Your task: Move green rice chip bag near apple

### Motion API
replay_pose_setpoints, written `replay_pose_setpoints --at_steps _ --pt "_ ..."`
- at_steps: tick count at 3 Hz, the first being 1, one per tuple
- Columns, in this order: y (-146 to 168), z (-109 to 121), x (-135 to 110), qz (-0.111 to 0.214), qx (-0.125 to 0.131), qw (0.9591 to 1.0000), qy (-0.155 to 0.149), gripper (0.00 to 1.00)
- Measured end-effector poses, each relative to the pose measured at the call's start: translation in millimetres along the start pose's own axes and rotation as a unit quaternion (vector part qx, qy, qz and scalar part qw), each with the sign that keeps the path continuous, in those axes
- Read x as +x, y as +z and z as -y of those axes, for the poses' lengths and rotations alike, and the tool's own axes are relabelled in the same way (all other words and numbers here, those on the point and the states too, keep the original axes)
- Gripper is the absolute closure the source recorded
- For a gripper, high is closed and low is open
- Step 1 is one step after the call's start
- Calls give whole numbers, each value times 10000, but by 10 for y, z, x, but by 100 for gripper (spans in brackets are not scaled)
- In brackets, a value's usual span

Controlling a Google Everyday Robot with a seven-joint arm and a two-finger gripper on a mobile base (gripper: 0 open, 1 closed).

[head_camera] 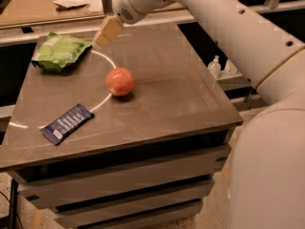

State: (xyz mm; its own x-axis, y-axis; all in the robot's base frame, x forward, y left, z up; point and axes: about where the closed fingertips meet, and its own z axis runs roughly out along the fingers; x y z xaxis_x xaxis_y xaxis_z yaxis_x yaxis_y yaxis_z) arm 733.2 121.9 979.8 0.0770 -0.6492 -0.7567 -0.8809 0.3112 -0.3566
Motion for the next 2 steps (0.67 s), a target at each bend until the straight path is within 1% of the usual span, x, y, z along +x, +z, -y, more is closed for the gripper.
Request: replay_pose_setpoints --at_steps 1,2 --pt "294 66 133 4 169 9998 116 0" --pt "580 64 181 136 191 9997 48 0"
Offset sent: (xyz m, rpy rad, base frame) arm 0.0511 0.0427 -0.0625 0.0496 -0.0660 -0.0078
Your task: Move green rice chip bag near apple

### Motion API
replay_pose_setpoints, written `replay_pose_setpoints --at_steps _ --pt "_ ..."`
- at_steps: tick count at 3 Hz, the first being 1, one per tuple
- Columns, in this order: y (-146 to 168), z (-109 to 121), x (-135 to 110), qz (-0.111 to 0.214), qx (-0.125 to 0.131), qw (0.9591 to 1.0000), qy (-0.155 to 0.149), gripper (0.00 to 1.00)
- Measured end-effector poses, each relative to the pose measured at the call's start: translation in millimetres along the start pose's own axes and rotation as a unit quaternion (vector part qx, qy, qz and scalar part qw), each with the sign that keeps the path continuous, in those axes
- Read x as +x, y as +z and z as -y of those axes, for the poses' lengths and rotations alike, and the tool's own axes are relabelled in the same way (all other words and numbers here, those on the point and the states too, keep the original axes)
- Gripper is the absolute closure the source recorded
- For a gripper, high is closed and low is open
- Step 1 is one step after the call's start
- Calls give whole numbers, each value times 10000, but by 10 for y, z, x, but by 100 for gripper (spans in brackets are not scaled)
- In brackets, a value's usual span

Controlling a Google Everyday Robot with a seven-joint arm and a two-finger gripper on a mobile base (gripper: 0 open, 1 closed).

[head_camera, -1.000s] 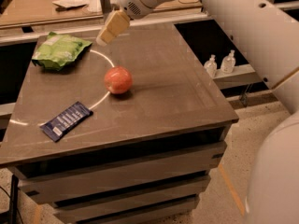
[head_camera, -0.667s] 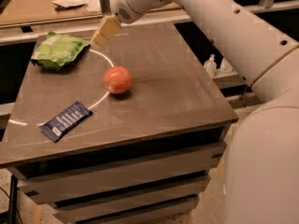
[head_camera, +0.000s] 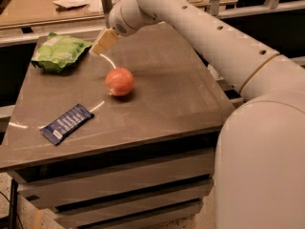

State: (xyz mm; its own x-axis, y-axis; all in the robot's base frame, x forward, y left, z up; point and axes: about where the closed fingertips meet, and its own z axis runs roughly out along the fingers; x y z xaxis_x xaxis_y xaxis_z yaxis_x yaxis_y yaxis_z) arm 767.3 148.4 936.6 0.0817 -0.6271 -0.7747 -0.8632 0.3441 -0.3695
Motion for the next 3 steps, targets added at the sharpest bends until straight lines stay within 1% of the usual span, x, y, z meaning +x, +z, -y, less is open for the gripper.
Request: replay_pose_setpoints --at_steps 1,2,3 --pt "370 -84 -60 216 -299 9988 -314 0" --pt "600 -163 -158 382 -674 9952 -602 0" --pt "767 -330 -292 506 -1084 9871 -1064 0"
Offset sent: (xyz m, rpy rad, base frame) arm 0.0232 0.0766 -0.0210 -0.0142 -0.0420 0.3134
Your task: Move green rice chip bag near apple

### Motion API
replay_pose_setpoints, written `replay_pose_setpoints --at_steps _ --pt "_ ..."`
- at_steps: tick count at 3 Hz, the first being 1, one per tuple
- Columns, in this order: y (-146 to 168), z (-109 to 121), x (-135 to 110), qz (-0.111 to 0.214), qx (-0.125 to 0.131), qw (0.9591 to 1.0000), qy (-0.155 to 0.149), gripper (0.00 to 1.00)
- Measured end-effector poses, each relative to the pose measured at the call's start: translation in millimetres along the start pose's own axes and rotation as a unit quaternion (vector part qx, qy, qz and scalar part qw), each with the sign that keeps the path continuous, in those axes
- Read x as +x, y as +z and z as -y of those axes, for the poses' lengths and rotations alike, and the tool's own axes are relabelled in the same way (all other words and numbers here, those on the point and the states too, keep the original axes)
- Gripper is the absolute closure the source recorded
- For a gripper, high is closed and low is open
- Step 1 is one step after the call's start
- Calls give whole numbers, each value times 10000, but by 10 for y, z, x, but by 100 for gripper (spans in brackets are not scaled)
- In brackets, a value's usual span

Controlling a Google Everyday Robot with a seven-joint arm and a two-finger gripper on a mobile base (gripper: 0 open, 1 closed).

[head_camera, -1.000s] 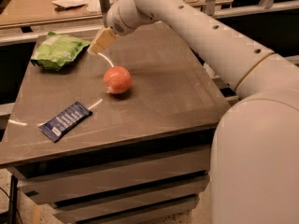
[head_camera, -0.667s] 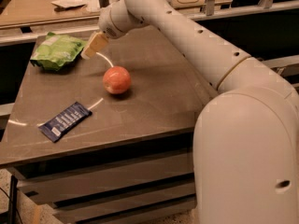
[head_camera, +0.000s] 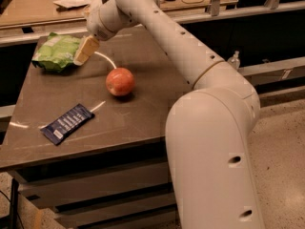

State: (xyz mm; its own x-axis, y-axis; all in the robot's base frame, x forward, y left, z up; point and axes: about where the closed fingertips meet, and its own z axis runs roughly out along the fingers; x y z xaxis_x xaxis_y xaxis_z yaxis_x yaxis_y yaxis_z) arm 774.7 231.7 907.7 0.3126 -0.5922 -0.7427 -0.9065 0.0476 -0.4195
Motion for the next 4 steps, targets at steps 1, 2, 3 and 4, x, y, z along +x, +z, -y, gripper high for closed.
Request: replay_pose_setpoints --at_steps 1,2,3,4 --pt "89 -71 -55 -98 -121 9989 -445 0" --pt "157 -135 -38 -225 -25 9977 -641 0" --pt "225 -164 -5 -324 170 9964 -766 0" --pt "305 -178 -23 -290 280 9952 -894 0"
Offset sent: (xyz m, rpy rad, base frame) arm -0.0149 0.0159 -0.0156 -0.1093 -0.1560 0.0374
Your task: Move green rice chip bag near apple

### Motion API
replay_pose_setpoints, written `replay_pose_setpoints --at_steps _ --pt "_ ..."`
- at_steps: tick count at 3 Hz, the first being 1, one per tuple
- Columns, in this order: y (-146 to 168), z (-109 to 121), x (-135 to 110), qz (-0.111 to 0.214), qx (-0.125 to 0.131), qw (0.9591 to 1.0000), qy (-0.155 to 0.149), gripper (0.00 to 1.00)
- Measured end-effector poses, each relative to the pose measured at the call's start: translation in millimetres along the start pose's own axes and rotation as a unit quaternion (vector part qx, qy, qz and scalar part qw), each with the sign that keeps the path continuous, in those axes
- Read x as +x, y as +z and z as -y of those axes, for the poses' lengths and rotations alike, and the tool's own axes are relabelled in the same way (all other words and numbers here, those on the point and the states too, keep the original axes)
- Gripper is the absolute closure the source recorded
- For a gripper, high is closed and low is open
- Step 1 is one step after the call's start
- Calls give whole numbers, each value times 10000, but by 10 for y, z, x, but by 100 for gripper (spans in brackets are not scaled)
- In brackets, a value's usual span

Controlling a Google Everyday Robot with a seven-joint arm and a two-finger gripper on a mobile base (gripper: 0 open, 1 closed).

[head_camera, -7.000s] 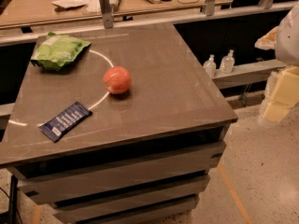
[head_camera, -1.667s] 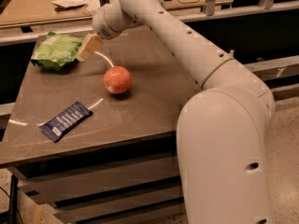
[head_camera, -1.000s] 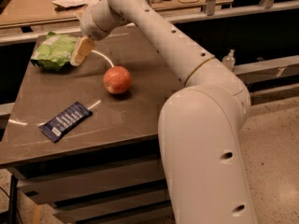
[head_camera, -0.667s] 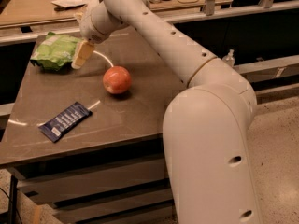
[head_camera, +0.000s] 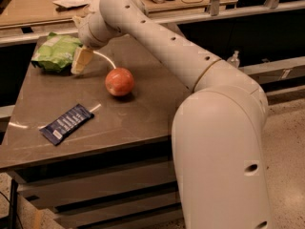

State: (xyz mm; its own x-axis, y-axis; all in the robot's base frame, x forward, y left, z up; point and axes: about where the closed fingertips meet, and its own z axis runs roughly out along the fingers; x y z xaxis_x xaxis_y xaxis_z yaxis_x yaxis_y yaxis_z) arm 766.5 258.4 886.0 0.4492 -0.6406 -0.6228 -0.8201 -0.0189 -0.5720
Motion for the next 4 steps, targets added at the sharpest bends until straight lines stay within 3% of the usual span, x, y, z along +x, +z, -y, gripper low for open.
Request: replay_pose_setpoints --at_steps 1,4 --pt "47 -2 -19 31 73 9999 -81 16" --pt "83 -62 -78 78 102 9997 -202 94"
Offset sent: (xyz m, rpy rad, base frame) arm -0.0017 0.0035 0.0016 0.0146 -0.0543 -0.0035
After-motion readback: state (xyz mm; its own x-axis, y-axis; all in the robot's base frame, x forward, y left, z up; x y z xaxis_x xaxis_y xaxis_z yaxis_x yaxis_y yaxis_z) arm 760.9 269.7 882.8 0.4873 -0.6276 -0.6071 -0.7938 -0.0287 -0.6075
